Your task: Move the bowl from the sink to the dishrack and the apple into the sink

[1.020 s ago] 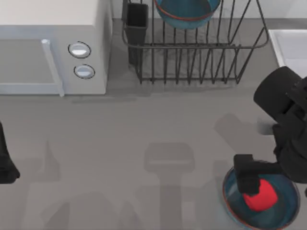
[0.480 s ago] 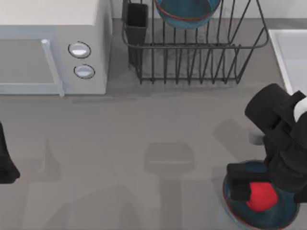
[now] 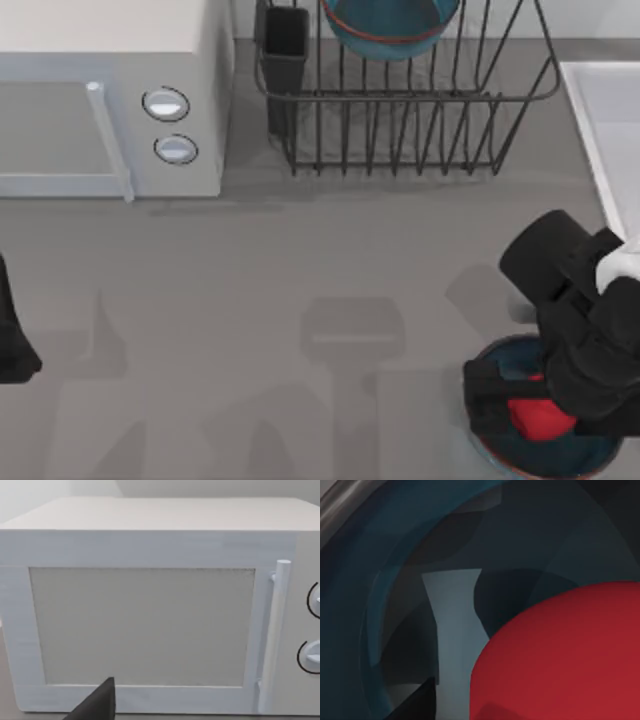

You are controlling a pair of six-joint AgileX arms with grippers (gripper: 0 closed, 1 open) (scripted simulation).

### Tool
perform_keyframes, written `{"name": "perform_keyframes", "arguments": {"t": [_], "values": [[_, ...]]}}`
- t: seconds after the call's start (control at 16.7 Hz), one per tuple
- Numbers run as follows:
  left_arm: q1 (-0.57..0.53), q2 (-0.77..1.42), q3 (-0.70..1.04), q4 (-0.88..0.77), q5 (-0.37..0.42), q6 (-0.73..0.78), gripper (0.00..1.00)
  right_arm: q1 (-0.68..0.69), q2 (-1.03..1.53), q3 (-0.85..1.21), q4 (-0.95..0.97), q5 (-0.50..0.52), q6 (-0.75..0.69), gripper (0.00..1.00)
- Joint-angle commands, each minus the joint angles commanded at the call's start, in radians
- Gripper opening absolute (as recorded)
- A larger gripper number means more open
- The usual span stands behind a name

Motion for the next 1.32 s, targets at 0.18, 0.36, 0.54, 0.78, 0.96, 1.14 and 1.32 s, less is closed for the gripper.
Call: {"name": "perform_keyframes", "arguments": {"t": [0.18,0.36,0.54,0.78,0.96,1.14,1.32], "values": [[0.000,0.000,0.000,0.000,0.000,0.000,1.00,0.000,0.000,0.000,0.000,0.000,0.000,0.92],[0.000,0.000,0.000,0.000,0.000,0.000,1.00,0.000,0.000,0.000,0.000,0.000,0.000,0.70],[0.000,0.000,0.000,0.000,0.000,0.000,1.00,0.000,0.000,0.000,0.000,0.000,0.000,0.47],[0.000,0.000,0.000,0.000,0.000,0.000,1.00,0.000,0.000,0.000,0.000,0.000,0.000,0.17],[0.000,0.000,0.000,0.000,0.000,0.000,1.00,0.000,0.000,0.000,0.000,0.000,0.000,0.00],[0.000,0.000,0.000,0.000,0.000,0.000,1.00,0.000,0.000,0.000,0.000,0.000,0.000,0.00],[0.000,0.000,0.000,0.000,0.000,0.000,1.00,0.000,0.000,0.000,0.000,0.000,0.000,0.00]]}}
